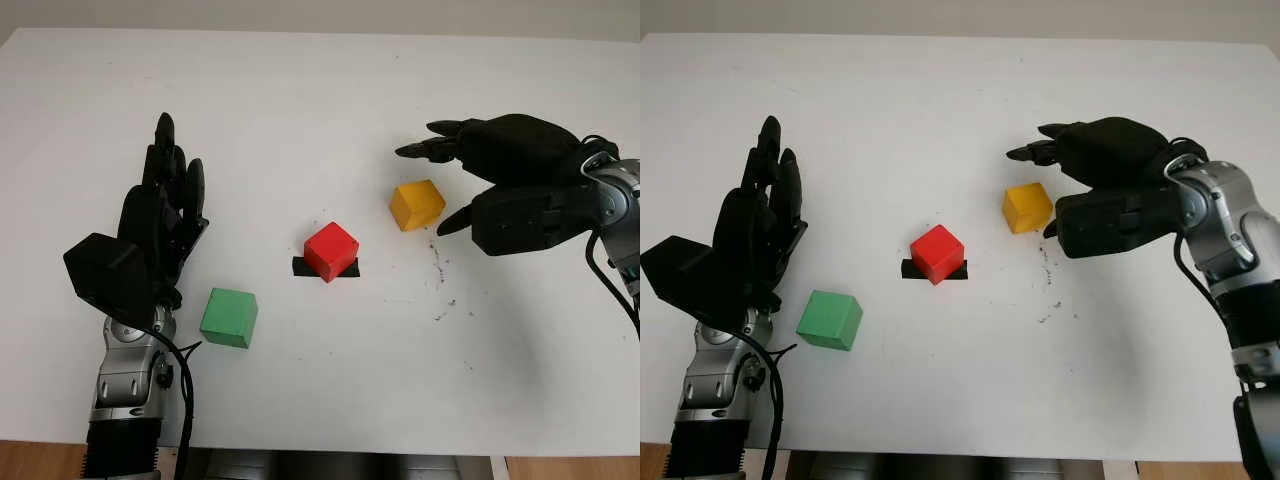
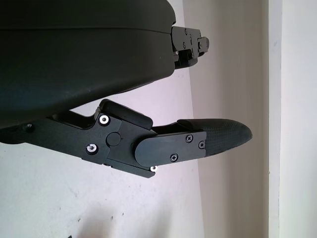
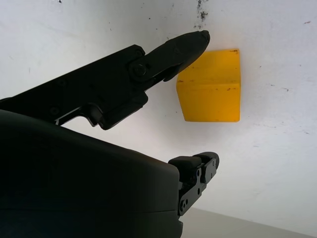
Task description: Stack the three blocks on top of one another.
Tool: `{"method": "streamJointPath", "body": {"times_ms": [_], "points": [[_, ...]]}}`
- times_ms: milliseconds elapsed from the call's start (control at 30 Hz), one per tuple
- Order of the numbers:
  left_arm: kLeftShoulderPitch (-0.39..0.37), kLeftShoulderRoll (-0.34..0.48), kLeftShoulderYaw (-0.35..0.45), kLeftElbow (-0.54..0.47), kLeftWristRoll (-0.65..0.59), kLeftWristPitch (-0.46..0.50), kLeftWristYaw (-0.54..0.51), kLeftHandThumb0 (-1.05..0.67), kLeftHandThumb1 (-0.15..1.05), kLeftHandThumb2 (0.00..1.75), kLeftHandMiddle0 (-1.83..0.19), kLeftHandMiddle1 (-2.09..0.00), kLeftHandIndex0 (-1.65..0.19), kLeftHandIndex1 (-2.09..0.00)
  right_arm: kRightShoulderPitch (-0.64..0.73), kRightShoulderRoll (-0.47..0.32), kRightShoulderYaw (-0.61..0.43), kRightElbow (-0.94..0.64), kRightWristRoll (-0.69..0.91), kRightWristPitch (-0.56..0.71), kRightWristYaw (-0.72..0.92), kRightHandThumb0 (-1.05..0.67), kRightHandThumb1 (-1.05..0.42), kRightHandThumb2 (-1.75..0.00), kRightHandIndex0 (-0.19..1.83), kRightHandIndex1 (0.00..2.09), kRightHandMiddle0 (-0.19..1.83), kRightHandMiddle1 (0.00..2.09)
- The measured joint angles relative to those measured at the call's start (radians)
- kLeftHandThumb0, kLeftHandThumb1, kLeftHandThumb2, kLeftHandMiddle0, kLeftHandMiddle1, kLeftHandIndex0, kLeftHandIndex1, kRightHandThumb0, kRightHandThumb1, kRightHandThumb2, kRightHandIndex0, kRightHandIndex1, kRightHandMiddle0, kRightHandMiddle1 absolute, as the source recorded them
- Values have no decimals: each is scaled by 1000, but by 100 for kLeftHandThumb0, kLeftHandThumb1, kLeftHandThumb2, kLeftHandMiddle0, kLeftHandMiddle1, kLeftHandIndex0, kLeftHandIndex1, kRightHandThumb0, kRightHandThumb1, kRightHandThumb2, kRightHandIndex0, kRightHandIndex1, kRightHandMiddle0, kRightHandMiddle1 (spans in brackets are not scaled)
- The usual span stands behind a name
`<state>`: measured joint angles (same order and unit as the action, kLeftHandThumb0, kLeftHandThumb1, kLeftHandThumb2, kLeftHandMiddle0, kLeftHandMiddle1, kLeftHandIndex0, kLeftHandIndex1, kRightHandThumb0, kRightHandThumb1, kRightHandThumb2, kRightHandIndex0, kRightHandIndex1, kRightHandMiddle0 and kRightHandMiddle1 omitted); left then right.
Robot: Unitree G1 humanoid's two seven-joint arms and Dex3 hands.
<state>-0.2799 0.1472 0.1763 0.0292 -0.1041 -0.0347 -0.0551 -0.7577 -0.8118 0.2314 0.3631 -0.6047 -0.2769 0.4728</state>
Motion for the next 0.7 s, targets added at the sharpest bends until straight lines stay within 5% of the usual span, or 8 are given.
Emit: {"method": "streamJointPath", "body": {"times_ms": [700], "points": [[1, 8, 3, -8, -8, 11, -6, -74, 105, 54, 10, -5, 6, -5, 12, 27, 21, 31, -28, -27, -95, -53, -83, -5, 24, 8, 57, 12]]}}
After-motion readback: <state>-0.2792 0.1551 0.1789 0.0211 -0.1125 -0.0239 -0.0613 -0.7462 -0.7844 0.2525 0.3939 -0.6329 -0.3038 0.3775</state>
